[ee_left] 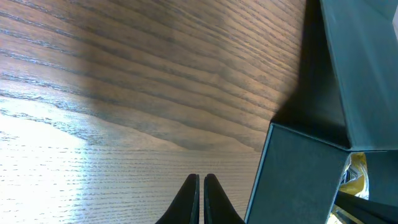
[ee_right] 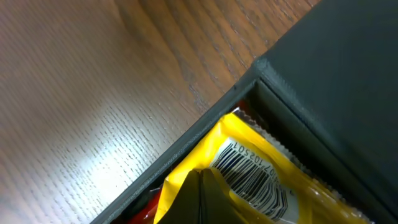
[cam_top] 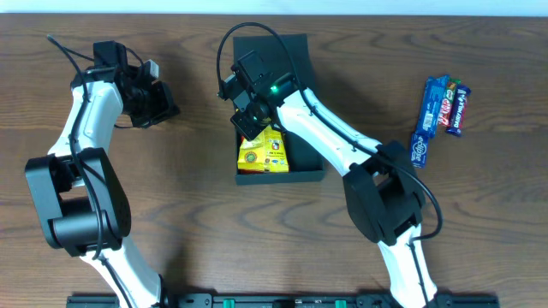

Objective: Pack container
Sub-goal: 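Press the yellow bag down into the box with the right gripper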

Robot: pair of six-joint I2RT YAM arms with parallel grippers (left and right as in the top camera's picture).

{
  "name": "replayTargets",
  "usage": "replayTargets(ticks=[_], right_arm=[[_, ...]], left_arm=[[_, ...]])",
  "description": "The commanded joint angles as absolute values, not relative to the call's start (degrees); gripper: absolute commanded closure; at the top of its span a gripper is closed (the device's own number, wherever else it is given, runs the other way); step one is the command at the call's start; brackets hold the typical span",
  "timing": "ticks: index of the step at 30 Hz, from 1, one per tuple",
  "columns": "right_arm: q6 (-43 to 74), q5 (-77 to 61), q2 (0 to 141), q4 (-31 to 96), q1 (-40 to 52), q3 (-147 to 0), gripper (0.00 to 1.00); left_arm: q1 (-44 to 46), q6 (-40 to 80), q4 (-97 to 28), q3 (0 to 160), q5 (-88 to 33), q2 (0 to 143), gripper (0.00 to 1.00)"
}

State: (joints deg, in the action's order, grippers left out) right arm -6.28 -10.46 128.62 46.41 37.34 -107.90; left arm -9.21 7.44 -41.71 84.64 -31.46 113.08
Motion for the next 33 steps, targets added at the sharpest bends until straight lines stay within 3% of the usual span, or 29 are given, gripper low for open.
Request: replayTargets(ticks=[1,7,13,25,33], right_arm=[[-4.5,-10.5,125.9,48.0,36.6,-111.8,0.99],[-2.9,-1.7,119.3,57.2,32.8,-113.6,0.98],[0.2,-1.7,120.1,62.3,28.3,-106.6,0.98],[1.3,-5.8,120.1,50.1,31.0,-90.0,0.99],[3.0,-12.1,120.1,45.1,32.4,-88.5,0.98]], left_arm=[[-9.2,6.8,-41.7,85.8,-30.9,113.6,0.94],[-7.4,6.8,-42.1,85.6,-30.9,113.6,0.94],[-1.3,7.8,-42.1,85.2,-29.1,115.1,0.94],[7.3,13.5,-40.4,85.2,-29.4,118.5,0.94],[8.0,14.4,-40.2,85.2,-29.6,118.7,0.94]])
